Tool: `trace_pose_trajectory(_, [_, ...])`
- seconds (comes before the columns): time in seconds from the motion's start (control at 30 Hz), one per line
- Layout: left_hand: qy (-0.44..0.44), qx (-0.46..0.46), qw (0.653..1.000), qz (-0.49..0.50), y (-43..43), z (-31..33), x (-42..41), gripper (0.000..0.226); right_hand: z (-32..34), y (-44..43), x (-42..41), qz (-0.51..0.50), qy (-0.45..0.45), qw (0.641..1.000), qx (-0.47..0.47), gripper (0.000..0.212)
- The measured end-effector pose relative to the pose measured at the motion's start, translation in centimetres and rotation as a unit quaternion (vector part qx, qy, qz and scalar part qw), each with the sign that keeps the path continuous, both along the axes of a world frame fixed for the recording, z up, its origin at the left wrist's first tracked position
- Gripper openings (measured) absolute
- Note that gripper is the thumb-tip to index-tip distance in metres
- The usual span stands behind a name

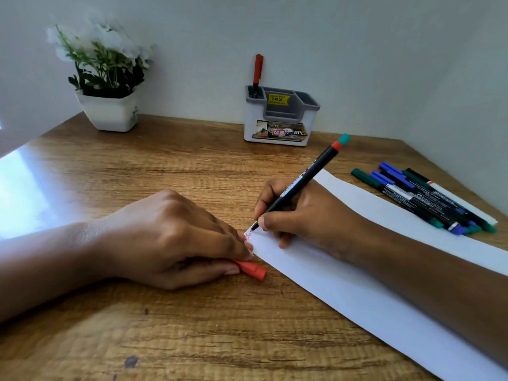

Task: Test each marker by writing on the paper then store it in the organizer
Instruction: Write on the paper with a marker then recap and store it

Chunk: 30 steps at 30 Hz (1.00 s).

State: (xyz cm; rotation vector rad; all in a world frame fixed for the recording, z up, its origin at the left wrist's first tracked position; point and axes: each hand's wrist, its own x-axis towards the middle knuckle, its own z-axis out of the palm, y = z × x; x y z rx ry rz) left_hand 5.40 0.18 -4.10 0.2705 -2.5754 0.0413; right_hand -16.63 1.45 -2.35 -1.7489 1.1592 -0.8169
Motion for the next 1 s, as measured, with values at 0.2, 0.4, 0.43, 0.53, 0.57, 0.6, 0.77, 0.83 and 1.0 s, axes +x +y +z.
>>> trace_pose_trajectory(0.2, [-0.013,0.031,0.999,0.02,-0.5,-0.53,0.09,0.052,0.04,0.04,-0.02,0.001,0.0,1.0,0.0,0.011])
trace_pose_trajectory(0.4, [-0.002,0.028,1.0,0.01,-0.37,-0.48,0.02,0.041,0.13,0.1,0.0,-0.005,0.005,1.0,-0.003,0.018])
trace_pose_trajectory(0.43, [0.001,0.031,0.999,0.007,-0.36,-0.48,0.03,0.041,0.11,0.12,0.02,-0.008,0.002,1.0,-0.003,0.018])
trace_pose_trajectory(0.53, [0.006,0.027,1.0,0.003,-0.38,-0.43,-0.04,0.042,0.1,0.13,0.07,-0.013,-0.008,1.0,0.002,0.014])
trace_pose_trajectory(0.57, [0.007,0.029,1.0,0.004,-0.35,-0.4,-0.08,0.042,0.12,0.11,0.06,-0.012,-0.007,1.0,0.002,0.014])
trace_pose_trajectory(0.6, [0.007,0.031,0.999,0.006,-0.3,-0.38,-0.11,0.041,0.15,0.09,0.05,-0.01,-0.006,1.0,0.002,0.014])
trace_pose_trajectory(0.77, [0.011,0.028,1.0,0.004,-0.33,-0.36,-0.04,0.051,0.17,0.12,0.08,-0.005,-0.004,1.0,0.008,0.011])
trace_pose_trajectory(0.83, [0.009,0.03,0.999,0.005,-0.37,-0.41,0.02,0.052,0.17,0.07,0.04,-0.016,-0.024,0.999,0.017,0.012])
trace_pose_trajectory(1.0, [0.008,0.041,0.999,0.012,-0.43,-0.5,0.13,0.053,0.16,0.12,-0.03,-0.038,-0.073,0.996,0.038,0.011])
